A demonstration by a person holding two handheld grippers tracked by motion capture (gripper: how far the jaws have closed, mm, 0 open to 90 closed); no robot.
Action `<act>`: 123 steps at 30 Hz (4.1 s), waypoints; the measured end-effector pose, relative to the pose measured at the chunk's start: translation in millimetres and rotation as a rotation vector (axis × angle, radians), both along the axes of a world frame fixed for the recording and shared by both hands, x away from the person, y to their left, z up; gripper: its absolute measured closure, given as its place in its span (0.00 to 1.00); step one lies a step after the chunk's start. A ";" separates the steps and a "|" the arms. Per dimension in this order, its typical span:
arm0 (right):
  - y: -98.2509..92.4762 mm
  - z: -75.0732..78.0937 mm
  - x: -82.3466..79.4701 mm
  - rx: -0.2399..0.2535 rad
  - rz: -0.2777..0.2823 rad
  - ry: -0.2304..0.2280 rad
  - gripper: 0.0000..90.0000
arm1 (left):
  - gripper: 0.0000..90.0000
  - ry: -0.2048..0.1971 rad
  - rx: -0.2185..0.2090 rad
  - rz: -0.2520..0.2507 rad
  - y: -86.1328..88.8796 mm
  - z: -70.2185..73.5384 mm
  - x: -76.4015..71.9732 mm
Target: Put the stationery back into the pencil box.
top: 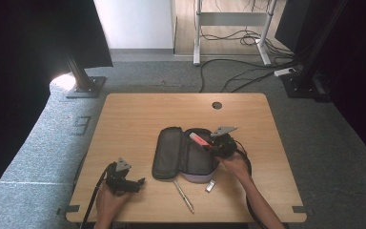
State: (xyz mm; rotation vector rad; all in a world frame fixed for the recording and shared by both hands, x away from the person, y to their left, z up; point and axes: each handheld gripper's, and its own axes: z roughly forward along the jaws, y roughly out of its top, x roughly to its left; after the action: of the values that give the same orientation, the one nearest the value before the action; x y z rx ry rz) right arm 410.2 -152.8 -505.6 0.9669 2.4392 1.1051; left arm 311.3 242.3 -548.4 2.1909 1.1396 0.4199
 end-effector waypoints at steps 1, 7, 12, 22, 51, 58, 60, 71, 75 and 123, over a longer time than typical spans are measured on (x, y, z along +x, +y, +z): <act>0.6 -1.2 0.5 -0.002 0.001 0.001 0.74 | 0.00 0.000 0.000 0.000 0.0 0.0 0.0; 4.5 -9.7 2.3 -0.017 0.003 0.012 0.74 | 0.00 0.000 0.000 0.000 0.0 0.0 0.0; 7.3 -15.8 3.4 -0.030 0.006 0.023 0.74 | 0.00 0.000 0.000 0.000 0.0 0.0 0.0; 8.9 -21.1 5.2 -0.041 0.020 0.038 0.72 | 0.00 0.000 0.000 0.000 0.0 0.0 0.0; -1.1 4.0 -5.0 -0.025 0.006 0.008 0.19 | 0.00 0.000 0.000 0.000 0.0 0.0 0.0; -11.1 10.0 -11.3 -0.010 0.001 -0.008 0.16 | 0.00 0.000 0.000 0.000 0.0 0.0 0.0; -13.3 9.9 -12.7 -0.007 0.000 -0.010 0.15 | 0.00 0.000 0.000 0.000 0.0 0.0 0.0; -30.3 7.8 -20.6 -0.005 -0.021 -0.023 0.12 | 0.00 0.000 0.000 0.000 0.0 0.0 0.0; -36.6 9.0 -23.6 -0.002 -0.035 -0.031 0.06 | 0.00 0.000 0.000 0.000 0.0 0.0 0.0; -76.1 -12.1 -81.7 0.016 -0.097 0.012 0.10 | 0.00 0.000 0.000 -0.001 0.0 0.0 0.0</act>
State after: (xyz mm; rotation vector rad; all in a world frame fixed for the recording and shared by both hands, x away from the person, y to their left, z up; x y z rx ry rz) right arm 328.5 -228.9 -517.6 1.0868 2.3689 1.0902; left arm 311.3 242.3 -548.4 2.1912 1.1388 0.4201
